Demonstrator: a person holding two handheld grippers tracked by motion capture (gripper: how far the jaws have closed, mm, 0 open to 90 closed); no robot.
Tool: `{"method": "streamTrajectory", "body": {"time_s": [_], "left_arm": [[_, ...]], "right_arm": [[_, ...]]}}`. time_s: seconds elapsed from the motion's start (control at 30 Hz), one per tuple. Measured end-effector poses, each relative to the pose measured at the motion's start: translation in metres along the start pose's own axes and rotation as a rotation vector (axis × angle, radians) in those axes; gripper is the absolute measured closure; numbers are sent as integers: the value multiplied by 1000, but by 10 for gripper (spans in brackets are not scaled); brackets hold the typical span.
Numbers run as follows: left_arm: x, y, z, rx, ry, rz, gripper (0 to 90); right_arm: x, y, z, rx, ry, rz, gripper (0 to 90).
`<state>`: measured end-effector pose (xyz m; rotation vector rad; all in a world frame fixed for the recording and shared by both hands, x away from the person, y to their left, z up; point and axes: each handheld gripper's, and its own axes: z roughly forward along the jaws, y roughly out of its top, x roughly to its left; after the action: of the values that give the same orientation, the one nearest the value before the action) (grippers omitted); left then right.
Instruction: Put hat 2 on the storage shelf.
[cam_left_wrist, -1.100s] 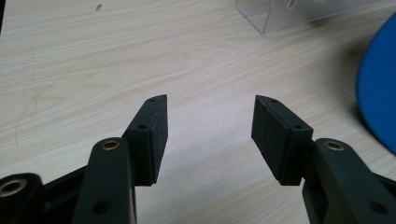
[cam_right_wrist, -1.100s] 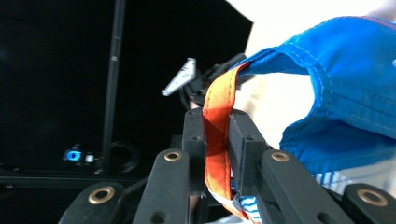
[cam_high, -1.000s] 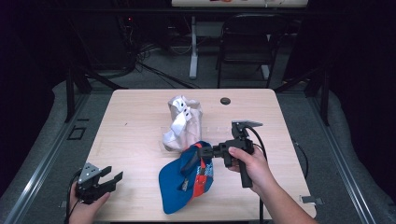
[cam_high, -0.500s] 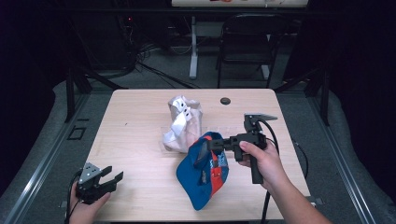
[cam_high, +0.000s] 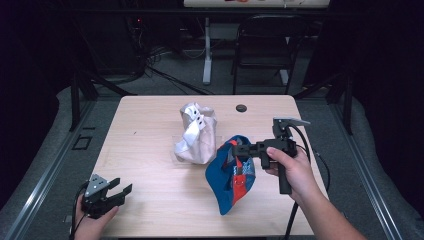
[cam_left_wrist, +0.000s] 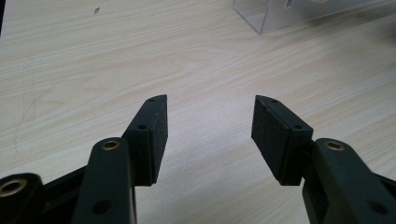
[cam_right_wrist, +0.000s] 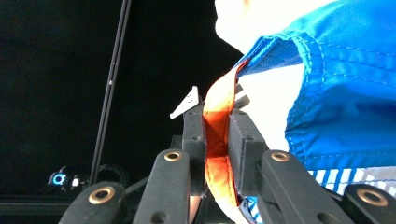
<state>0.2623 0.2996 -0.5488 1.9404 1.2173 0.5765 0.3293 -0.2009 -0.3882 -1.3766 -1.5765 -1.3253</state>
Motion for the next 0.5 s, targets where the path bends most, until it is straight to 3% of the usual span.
{"method": "streamTrajectory", "body": {"time_s": [0.23,0.5], "left_arm": [[0,0,1,-5,-2,2,464],[-1,0,2,-7,-1,0,464]], "right_arm": [[5,8,-17,-42,-48,13,784],[8,18,-31,-95,-64,29,784]]}}
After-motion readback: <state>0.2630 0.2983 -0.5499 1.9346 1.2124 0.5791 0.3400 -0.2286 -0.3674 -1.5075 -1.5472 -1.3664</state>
